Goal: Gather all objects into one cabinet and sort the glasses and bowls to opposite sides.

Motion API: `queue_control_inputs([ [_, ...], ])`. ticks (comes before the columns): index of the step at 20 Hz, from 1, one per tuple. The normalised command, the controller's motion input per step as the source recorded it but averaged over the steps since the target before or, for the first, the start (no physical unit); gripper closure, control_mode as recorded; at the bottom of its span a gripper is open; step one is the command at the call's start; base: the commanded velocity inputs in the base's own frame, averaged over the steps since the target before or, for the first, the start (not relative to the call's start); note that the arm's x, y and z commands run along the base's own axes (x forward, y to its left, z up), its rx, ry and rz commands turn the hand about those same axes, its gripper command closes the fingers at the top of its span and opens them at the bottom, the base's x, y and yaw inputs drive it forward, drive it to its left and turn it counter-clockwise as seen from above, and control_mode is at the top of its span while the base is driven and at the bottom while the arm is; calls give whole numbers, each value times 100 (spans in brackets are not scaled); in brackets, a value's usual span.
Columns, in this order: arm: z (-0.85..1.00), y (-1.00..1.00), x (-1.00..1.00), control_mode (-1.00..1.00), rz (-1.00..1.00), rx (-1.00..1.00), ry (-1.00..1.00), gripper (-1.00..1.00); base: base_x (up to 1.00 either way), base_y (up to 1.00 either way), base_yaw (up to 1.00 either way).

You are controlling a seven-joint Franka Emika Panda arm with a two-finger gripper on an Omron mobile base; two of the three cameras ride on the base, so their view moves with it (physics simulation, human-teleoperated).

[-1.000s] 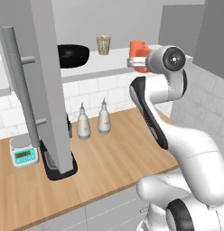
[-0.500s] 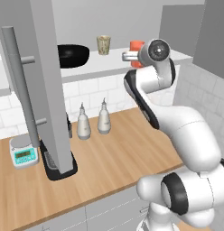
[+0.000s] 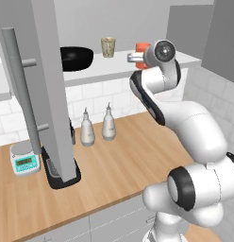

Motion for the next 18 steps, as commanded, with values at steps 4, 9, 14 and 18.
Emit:
queue_control_inputs([
  [4,-27,0,15,-100,6,0,-4,100,0,0,0],
  [9,-54,0,22,-100,10,0,-17,100,0,0,0],
  [14,-34,2,46,-100,11,2,-11,100,0,0,0],
  [18,0,14,58,-100,6,0,5,100,0,0,0],
])
